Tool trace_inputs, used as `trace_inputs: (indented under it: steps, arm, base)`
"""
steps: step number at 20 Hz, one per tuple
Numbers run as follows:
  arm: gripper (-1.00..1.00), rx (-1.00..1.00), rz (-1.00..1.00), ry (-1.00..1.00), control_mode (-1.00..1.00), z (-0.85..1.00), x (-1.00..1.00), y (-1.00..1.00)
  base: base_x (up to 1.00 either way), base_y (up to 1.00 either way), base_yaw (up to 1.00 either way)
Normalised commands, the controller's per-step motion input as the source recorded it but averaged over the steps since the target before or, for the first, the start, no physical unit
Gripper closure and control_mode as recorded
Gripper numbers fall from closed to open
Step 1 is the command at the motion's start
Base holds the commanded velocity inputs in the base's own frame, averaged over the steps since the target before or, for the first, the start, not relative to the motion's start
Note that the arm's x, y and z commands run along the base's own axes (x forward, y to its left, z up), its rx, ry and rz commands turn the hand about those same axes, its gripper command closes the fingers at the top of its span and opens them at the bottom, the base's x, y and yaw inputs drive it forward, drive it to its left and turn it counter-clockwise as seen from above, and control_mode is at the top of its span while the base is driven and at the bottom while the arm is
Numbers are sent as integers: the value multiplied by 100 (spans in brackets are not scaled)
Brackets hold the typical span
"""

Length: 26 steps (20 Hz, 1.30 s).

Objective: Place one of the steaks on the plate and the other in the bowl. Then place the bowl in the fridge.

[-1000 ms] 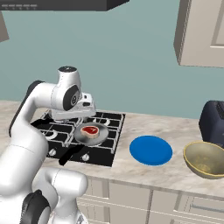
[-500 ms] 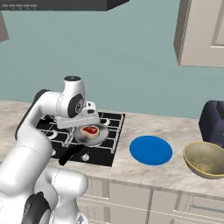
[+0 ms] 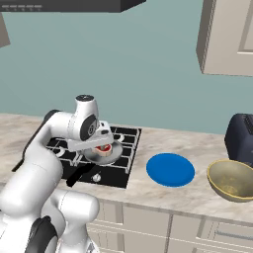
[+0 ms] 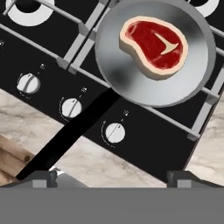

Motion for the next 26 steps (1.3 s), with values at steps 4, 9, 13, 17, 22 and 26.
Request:
trace_inputs:
  steps: [4,9,13,17,22,26]
  arm:
    - [-100,0,2,0,-100,-22,29,0]
    - [-100,0,2,0,-100,-20,27,0]
    - [-100,0,0,0,-100,-17,26,0]
    - [-100,0,0,0,-100,-15,27,0]
    - [-100,0,0,0,-100,-19,21,0]
    - [-100,0,0,0,-100,-22,21,0]
  base:
    - [0,0,0]
    - [0,0,0]
    - [0,0,0]
    - [0,0,0]
    - [0,0,0]
    - [0,0,0]
